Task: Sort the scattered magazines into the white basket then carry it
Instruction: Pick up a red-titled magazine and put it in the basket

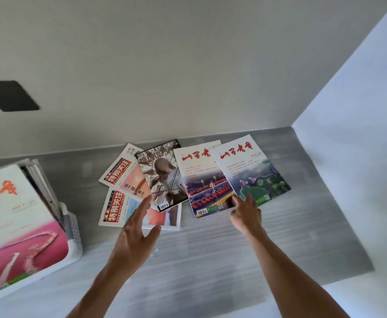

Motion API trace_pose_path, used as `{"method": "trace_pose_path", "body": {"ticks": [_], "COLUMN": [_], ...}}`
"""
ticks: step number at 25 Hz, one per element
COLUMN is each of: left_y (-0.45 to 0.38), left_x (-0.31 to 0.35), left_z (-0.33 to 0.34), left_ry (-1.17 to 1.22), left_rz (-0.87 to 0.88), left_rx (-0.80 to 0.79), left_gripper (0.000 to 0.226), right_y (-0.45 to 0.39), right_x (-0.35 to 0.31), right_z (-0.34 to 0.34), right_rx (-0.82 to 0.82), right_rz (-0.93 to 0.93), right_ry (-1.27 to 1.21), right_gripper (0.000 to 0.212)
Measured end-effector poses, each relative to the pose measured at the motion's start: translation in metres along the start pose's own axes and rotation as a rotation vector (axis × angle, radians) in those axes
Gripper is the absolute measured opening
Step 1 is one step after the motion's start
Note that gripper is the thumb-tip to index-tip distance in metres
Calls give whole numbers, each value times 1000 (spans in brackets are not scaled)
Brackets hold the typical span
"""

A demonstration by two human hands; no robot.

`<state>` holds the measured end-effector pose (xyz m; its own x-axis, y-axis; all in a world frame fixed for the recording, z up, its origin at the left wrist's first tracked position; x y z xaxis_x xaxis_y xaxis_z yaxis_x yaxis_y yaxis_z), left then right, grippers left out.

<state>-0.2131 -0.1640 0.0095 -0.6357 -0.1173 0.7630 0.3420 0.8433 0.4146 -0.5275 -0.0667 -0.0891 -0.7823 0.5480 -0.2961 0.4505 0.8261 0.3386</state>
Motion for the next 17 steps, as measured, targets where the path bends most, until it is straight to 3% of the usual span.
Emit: {"method": "trace_pose_path", "body": {"ticks": [2, 7, 11, 17], "left_y": [-3, -4, -6, 0], "left_x": [3, 7, 0, -9], "left_z": [19, 44, 53, 77], "left_ry": [-34, -77, -119, -76], "left_rz": [-39, -91, -105, -196], "left_rx": [0, 19, 40, -29], "left_gripper": [67, 64, 58, 46], "right_y": [-6, -8, -21, -14], "right_x": [30, 55, 42, 51], "right_z": [6, -14, -11, -48], "right_rx": [-86, 162, 154, 302], "right_rz": [-16, -93, -119, -50], "right_ry": [78, 86, 154, -50], "right_gripper": [50, 41, 36, 15]}}
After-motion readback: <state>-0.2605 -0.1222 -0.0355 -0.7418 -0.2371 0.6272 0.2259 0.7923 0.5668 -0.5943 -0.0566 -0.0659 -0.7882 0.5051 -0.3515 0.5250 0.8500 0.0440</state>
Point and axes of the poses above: each hand's wrist, its own y-axis away from the middle knuckle, its own z-axis out of the palm, x = y × z, the point moved 10 cm from there along -y, towards the middle knuckle, and after that the axes turned 15 degrees about -z, right-handed, at the moved point
